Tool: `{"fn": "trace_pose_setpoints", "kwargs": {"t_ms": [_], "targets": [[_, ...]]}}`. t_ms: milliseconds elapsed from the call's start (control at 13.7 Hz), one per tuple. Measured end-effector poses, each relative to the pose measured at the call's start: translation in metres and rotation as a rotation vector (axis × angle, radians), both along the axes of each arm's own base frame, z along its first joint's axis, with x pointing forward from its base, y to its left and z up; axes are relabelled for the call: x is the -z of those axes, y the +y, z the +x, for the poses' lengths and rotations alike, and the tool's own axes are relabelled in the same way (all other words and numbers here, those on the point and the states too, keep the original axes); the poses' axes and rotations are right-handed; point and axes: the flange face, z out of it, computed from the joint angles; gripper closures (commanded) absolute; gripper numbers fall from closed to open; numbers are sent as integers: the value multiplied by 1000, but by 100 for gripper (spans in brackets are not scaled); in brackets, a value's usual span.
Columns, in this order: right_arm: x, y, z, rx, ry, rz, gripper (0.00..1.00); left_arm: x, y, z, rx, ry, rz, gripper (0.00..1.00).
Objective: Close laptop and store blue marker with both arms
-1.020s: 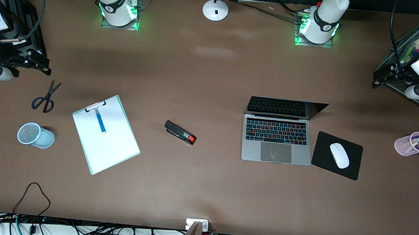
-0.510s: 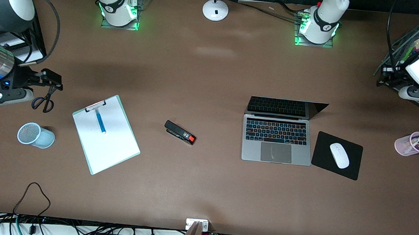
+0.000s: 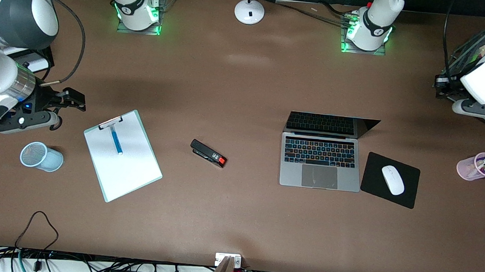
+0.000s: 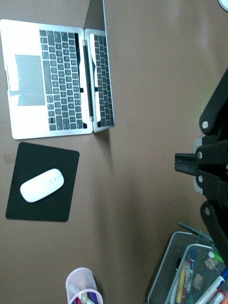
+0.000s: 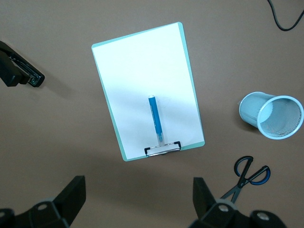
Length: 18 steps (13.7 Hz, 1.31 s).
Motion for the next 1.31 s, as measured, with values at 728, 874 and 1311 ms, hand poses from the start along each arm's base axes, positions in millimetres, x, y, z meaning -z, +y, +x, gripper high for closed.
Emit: {"fn": "trace_pose_setpoints", "kwargs": {"t_ms": [728, 874, 1311], "targets": [[63, 0, 19, 1, 54, -3, 0, 49, -109, -11, -21, 39, -50, 100], [75, 0, 22, 1, 64, -4, 0, 70, -119, -18, -22, 40, -43, 100], [102, 11, 32, -61, 45, -67, 0, 111, -131, -49, -26, -14, -42, 100]]}}
